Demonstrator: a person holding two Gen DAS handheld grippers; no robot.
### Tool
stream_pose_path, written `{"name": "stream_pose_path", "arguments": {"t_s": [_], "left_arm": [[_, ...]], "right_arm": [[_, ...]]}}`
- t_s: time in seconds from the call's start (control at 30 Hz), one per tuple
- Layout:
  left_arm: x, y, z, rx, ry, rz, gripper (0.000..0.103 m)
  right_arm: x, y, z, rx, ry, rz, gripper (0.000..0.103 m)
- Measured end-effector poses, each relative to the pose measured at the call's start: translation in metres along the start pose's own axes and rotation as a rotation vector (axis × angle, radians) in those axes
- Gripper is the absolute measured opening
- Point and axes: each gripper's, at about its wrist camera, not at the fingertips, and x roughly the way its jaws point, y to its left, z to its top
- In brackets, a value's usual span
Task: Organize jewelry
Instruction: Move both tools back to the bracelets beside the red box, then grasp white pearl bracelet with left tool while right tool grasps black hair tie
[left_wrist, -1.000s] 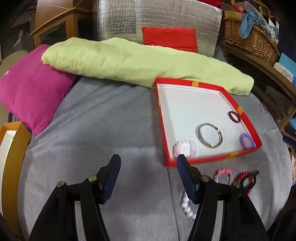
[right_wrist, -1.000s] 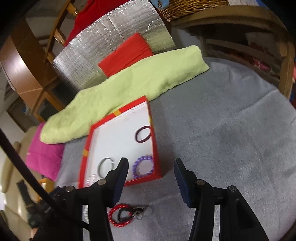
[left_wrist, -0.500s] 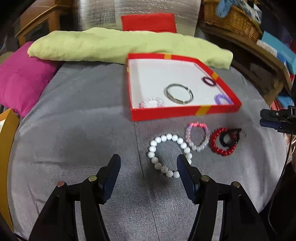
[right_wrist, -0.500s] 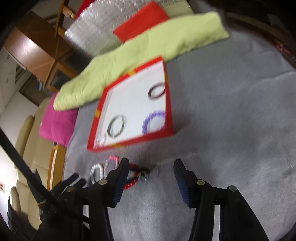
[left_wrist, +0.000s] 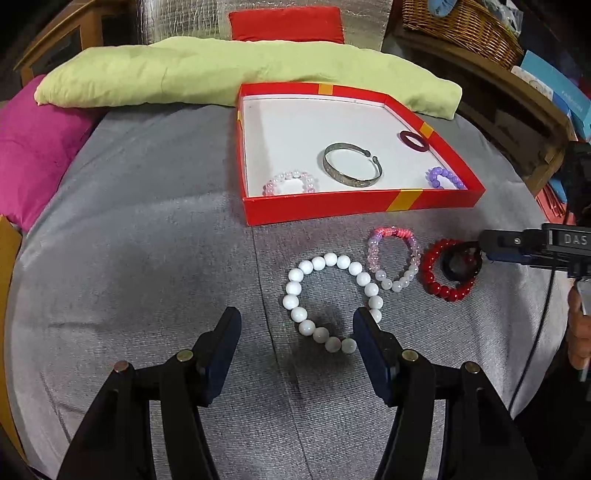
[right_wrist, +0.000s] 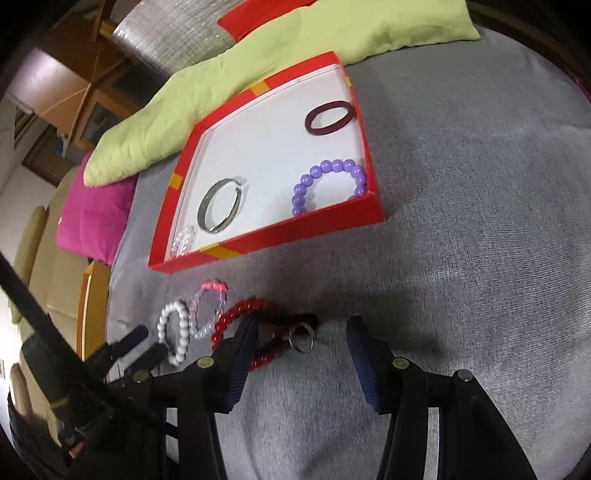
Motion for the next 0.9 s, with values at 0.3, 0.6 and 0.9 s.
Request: {"name": "stream_pose_path", "arguments": {"t_s": [0.3,0.6,0.9], "left_arm": [[0.004,-0.003,-0.001,-0.017,0.017,-0.063,0.064],[0.008,-0.007,0.002,-0.035,0.008,-0.083,0.073],[0.008,-0.010,0.004,-0.003,-0.041,-0.022,0.056]], "right_arm": [[0.006,0.022,-0.001,-0.129,-0.051,-0.110,0.014],[-0.021,0.007,0.005,-0.109,-0.147,-0.100,0.014],[-0.030,0.001,0.007,-0.071,-0.166,-0.078,0.014]]}}
